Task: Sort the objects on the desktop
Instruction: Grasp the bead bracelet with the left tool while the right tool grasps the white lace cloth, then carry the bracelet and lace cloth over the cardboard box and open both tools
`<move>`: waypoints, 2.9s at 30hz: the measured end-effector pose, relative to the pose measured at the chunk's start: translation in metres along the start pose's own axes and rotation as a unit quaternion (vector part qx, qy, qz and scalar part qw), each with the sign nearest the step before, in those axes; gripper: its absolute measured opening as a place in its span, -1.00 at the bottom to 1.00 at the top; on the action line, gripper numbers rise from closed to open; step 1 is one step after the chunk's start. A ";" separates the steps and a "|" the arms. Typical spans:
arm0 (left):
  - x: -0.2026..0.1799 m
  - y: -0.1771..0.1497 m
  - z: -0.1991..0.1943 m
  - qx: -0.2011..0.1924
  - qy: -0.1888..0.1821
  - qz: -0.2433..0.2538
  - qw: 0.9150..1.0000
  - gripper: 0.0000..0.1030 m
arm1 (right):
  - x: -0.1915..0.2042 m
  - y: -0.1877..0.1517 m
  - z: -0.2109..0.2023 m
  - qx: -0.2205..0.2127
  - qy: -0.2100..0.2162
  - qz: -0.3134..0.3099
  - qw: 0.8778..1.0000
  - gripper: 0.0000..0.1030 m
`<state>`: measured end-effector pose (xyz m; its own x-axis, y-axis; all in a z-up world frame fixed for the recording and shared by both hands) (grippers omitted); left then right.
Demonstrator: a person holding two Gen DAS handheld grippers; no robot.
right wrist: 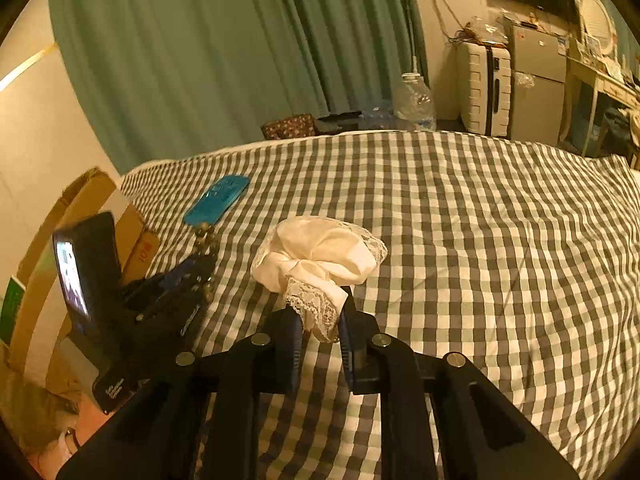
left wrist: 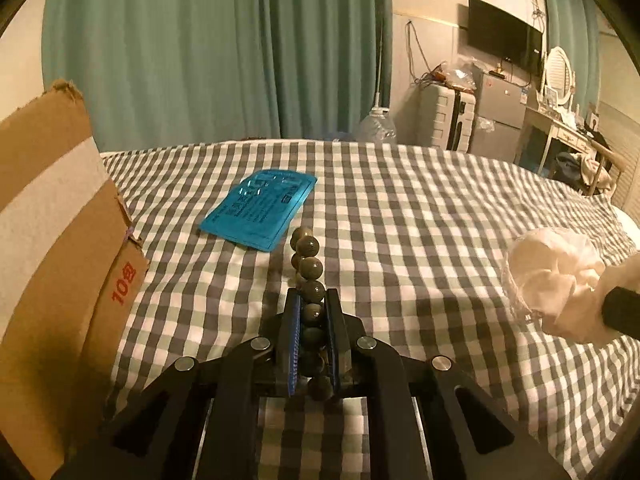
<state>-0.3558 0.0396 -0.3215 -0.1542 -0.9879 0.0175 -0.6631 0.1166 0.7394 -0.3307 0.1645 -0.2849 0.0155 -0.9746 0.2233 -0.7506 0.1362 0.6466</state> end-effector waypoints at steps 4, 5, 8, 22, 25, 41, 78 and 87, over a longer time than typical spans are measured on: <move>-0.006 0.003 -0.020 -0.013 -0.006 0.016 1.000 -0.79 | 0.005 0.005 -0.018 -0.013 -0.014 -0.011 1.000 -0.70; -0.009 0.002 -0.026 -0.008 -0.013 0.014 1.000 -0.79 | 0.007 0.006 -0.024 -0.016 -0.016 -0.011 1.000 -0.70; -0.013 0.004 -0.055 0.001 -0.036 0.003 0.999 -0.79 | 0.015 0.001 -0.049 -0.024 -0.020 -0.023 0.999 -0.70; -0.009 0.032 -0.190 0.006 -0.102 -0.013 0.995 -0.79 | 0.038 -0.026 -0.173 -0.057 -0.049 0.004 0.997 -0.71; -0.008 0.041 -0.214 0.002 -0.111 0.001 0.994 -0.79 | 0.046 -0.023 -0.193 -0.069 -0.054 0.004 0.996 -0.71; 0.022 0.100 -0.307 0.002 -0.136 0.086 0.987 -0.79 | 0.131 0.016 -0.265 -0.129 -0.062 -0.057 0.988 -0.71; 0.270 0.074 -0.219 0.047 -0.094 -0.018 0.994 -0.79 | 0.353 0.042 -0.098 -0.046 0.033 -0.152 0.987 -0.71; 0.277 0.063 -0.199 0.048 -0.081 -0.022 0.995 -0.61 | 0.350 0.044 -0.054 -0.041 0.014 -0.142 0.989 0.14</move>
<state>-0.2948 -0.2467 -0.1358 -0.2337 -0.9639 -0.1278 -0.7377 0.0901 0.6691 -0.3225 -0.1605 -0.1386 0.2370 -0.9705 0.0444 -0.6571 -0.1265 0.7431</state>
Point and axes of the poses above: each gripper's, at about its wrist camera, not at the fingertips, and z roughly the way its jaws point, x to its left, y to its top, the point moved 10 cm from there along z, roughly the way its jaws point, and after that the axes turned 3 degrees about x, right-handed, at the moved point
